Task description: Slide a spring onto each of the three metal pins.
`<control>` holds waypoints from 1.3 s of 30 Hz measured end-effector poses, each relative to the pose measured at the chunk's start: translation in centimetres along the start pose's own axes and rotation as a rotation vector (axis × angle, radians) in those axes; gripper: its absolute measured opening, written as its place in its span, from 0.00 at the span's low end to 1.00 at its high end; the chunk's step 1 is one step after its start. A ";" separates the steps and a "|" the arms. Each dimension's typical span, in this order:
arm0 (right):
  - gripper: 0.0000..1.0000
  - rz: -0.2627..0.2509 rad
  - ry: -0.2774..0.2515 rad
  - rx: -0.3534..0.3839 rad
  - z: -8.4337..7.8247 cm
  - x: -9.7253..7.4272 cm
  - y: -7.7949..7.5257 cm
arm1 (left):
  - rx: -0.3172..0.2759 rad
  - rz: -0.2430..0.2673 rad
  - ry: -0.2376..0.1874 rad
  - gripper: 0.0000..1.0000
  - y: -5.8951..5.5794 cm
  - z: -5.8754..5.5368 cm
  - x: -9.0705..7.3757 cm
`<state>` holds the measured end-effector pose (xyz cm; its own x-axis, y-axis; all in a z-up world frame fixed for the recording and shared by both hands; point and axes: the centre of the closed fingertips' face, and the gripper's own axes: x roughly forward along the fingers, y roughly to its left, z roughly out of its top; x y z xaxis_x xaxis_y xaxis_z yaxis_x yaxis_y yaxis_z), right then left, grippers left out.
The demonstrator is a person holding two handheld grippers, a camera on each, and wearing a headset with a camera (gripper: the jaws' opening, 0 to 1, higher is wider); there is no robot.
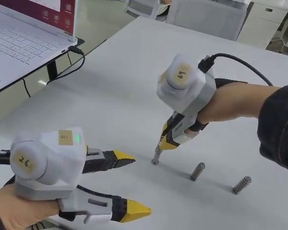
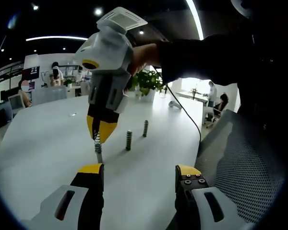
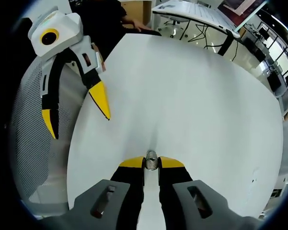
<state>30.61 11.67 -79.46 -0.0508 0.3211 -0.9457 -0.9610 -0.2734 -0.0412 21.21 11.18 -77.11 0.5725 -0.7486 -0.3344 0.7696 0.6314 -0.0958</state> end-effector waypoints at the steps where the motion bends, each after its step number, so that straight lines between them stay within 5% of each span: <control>1: 0.08 -0.001 0.001 -0.001 0.0 0.2 0.1 | 0.000 -0.001 0.000 0.55 0.0 0.0 0.0; 39: 0.10 -0.005 0.025 0.021 -1.2 3.5 1.0 | -0.003 0.000 -0.001 0.55 -0.4 0.3 0.2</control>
<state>29.74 11.42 -83.18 -0.0389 0.2995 -0.9533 -0.9667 -0.2529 -0.0401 21.09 10.73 -76.80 0.5724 -0.7490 -0.3337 0.7691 0.6315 -0.0985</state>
